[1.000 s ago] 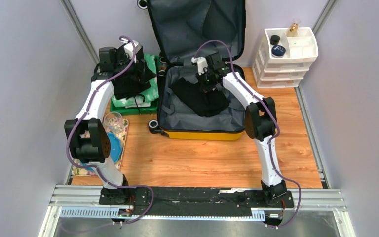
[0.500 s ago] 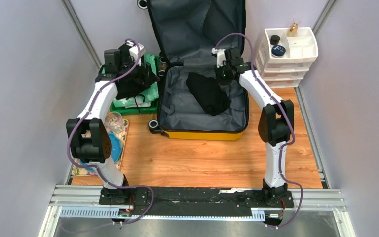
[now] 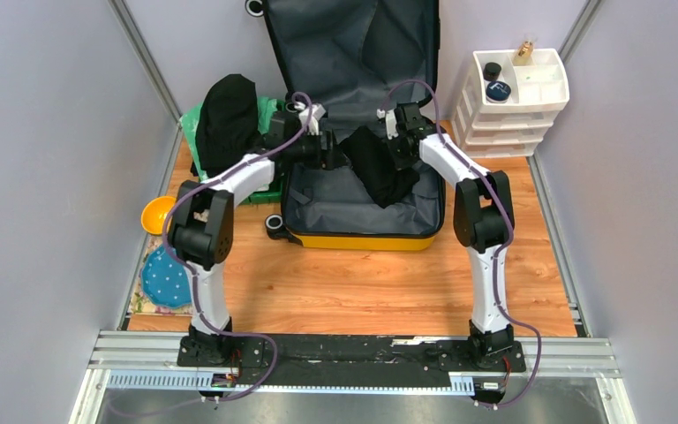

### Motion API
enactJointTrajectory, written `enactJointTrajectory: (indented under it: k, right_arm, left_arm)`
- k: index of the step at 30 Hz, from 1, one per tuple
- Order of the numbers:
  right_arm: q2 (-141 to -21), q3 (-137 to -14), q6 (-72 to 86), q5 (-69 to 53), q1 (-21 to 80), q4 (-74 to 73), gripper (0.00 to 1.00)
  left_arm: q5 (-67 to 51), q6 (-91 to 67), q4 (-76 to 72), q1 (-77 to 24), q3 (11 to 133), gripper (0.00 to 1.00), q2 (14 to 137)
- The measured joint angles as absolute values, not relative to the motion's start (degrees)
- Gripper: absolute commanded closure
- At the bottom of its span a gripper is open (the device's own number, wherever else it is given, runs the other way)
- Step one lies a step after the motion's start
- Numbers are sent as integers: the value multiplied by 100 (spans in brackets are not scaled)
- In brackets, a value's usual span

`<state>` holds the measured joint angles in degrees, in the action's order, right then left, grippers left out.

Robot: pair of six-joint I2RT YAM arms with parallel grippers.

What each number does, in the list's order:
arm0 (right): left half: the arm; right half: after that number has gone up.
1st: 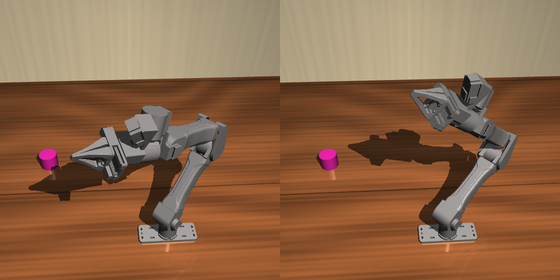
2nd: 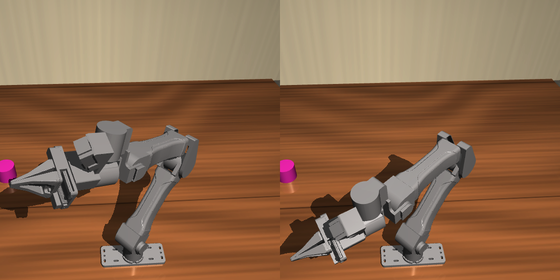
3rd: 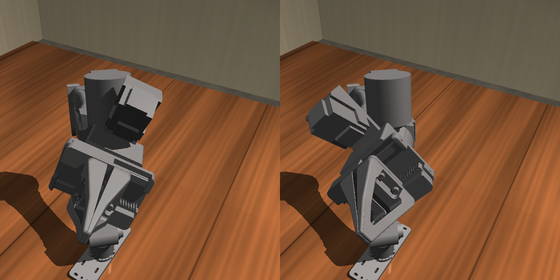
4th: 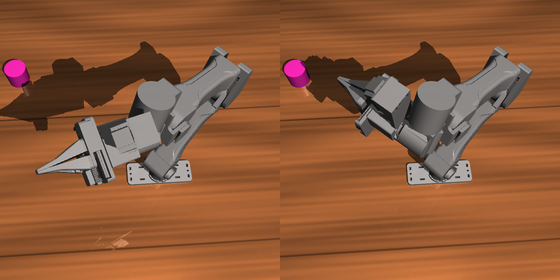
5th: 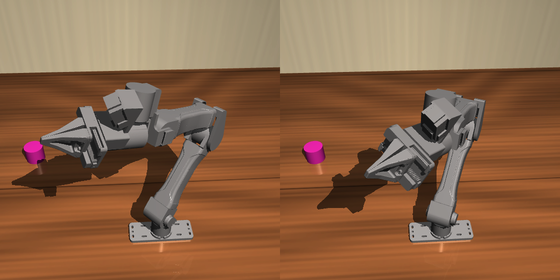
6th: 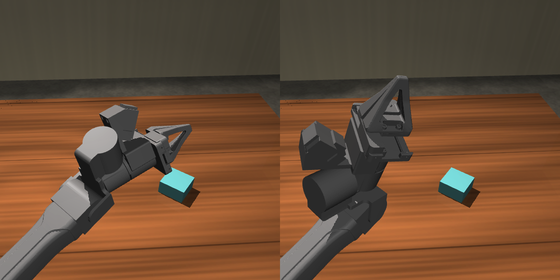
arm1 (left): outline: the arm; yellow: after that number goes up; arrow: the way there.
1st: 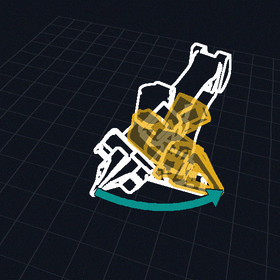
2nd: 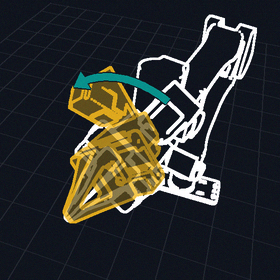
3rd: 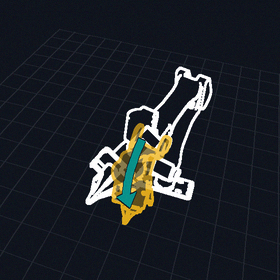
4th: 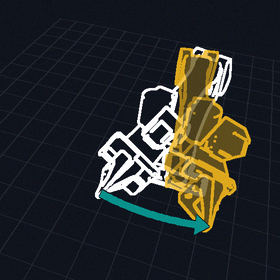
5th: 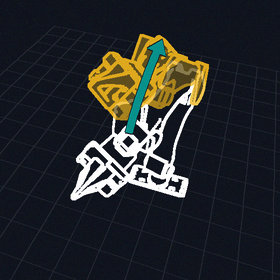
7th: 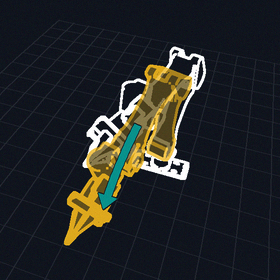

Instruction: Open, take out, and arrange the luggage

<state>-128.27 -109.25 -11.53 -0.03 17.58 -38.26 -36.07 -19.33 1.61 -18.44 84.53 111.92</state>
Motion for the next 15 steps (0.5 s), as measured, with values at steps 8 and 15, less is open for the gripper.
enactJointTrajectory:
  k: [8,15]
  right_arm:
    - [-12825,-10982,-1142,-215,1815,-3865,100]
    - [-12827,-10982,-1138,-248,1911,-3876,100]
  left_arm:
    - [-2902,-3653,-773,-2211,8453,15,12202]
    - [-2805,-4910,-2246,-2255,8073,14,12569]
